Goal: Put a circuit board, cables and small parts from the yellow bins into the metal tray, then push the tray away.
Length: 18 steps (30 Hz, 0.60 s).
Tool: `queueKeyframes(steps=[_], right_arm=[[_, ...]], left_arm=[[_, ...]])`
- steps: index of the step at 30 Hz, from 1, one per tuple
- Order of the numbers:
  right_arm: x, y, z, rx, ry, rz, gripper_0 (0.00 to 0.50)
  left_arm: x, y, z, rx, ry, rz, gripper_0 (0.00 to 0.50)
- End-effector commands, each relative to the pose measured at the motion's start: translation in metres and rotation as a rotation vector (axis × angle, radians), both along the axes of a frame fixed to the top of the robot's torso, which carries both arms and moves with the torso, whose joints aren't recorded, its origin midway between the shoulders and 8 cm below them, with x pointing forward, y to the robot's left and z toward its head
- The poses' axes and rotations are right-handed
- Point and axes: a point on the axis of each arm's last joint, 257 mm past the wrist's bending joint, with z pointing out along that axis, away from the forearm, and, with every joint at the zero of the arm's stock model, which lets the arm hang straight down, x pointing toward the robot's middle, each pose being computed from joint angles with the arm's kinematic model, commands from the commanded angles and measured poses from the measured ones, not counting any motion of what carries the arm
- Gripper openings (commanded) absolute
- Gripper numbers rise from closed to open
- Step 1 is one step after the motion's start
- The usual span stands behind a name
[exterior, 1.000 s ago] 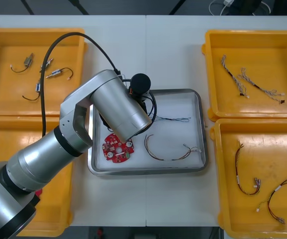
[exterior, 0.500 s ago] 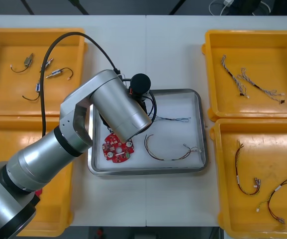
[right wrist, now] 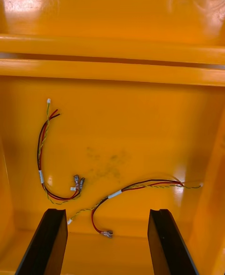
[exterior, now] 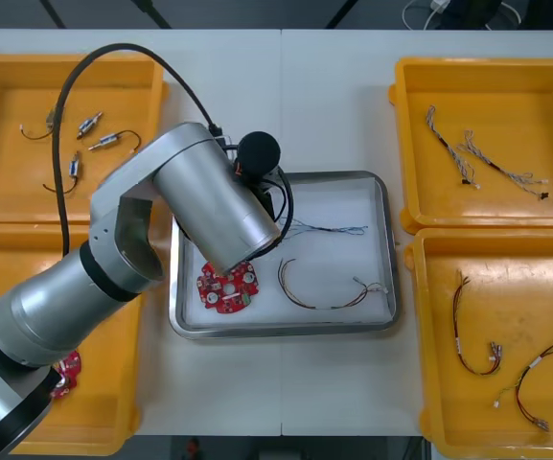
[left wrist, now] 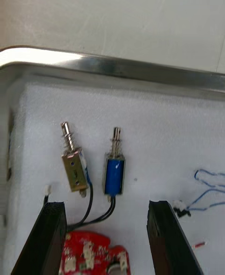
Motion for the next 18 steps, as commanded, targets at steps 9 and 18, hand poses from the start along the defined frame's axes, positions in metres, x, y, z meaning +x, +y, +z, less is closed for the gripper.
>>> queueKeyframes(steps=[9,18], right_arm=[[-0.003,0.027,0.007,-0.013,-0.029,0.087,0.500],[0.006,0.081,0.012,-0.057,-0.041,0.293,0.500]], left_arm=[[0.004,0.048,0.090,0.025,-0.012,-0.134,0.500],[-0.009,0.110,0.137,0.059,0.024,-0.216,0.500]])
